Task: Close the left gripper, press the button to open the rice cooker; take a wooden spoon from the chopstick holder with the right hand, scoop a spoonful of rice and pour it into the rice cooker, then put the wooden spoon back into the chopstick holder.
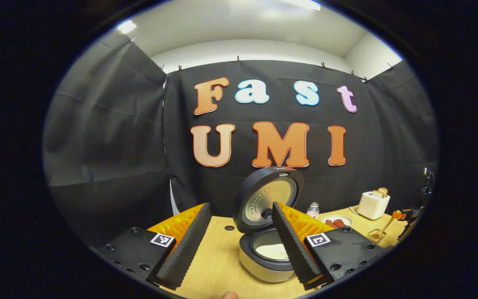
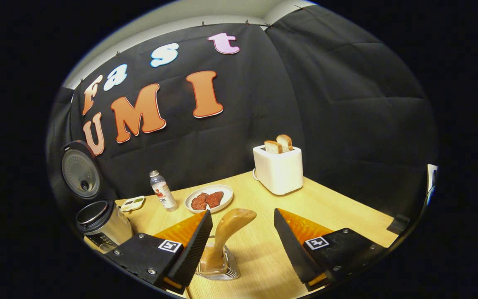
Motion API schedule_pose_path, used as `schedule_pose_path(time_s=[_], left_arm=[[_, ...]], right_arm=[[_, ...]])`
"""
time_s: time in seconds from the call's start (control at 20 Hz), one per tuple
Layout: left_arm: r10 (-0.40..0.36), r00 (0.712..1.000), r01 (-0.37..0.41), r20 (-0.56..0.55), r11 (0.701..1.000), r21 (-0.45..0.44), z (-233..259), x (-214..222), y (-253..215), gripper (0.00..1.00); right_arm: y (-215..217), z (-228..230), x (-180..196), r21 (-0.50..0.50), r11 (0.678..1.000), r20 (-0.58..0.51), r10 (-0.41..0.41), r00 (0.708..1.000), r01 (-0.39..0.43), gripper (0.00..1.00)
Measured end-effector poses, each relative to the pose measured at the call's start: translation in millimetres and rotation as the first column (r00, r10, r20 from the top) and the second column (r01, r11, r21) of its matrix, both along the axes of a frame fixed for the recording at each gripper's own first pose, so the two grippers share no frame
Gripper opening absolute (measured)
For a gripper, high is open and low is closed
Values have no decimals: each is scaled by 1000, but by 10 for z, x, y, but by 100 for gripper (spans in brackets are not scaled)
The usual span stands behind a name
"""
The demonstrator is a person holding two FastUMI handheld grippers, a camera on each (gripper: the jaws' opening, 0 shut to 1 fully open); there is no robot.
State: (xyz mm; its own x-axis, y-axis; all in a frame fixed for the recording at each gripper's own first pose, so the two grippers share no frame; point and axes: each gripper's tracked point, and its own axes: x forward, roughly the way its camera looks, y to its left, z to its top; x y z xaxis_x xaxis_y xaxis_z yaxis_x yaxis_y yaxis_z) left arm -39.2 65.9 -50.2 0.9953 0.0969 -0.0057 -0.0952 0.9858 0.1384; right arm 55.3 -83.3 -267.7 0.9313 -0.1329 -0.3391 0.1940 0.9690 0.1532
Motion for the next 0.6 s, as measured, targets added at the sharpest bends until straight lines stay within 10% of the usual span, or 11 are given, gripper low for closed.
schedule_pose_path(time_s=[0.25,0.6], left_arm=[[39,999,-39,-12,999,1,-136,10,203,99],[48,999,-48,-14,999,25,-180,11,239,98]], right_arm=[[115,-34,55,53,999,-17,-10,1000,11,58],[440,143,95,274,959,22,73,997,-76,39]])
